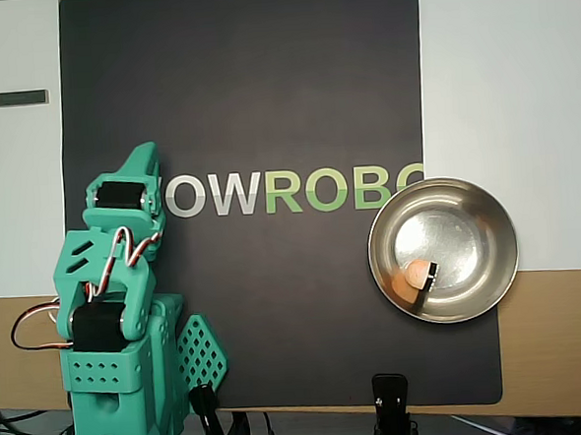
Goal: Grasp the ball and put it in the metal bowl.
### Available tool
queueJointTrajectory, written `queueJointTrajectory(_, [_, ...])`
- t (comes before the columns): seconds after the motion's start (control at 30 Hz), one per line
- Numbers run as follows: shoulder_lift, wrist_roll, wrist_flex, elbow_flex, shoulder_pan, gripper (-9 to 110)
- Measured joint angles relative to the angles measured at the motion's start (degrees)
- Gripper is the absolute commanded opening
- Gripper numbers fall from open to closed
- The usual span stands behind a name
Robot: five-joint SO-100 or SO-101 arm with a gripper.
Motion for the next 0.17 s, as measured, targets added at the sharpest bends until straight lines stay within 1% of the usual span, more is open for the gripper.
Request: queueJointTrajectory(0.17, [0.0,0.0,0.0,0.0,0.0,0])
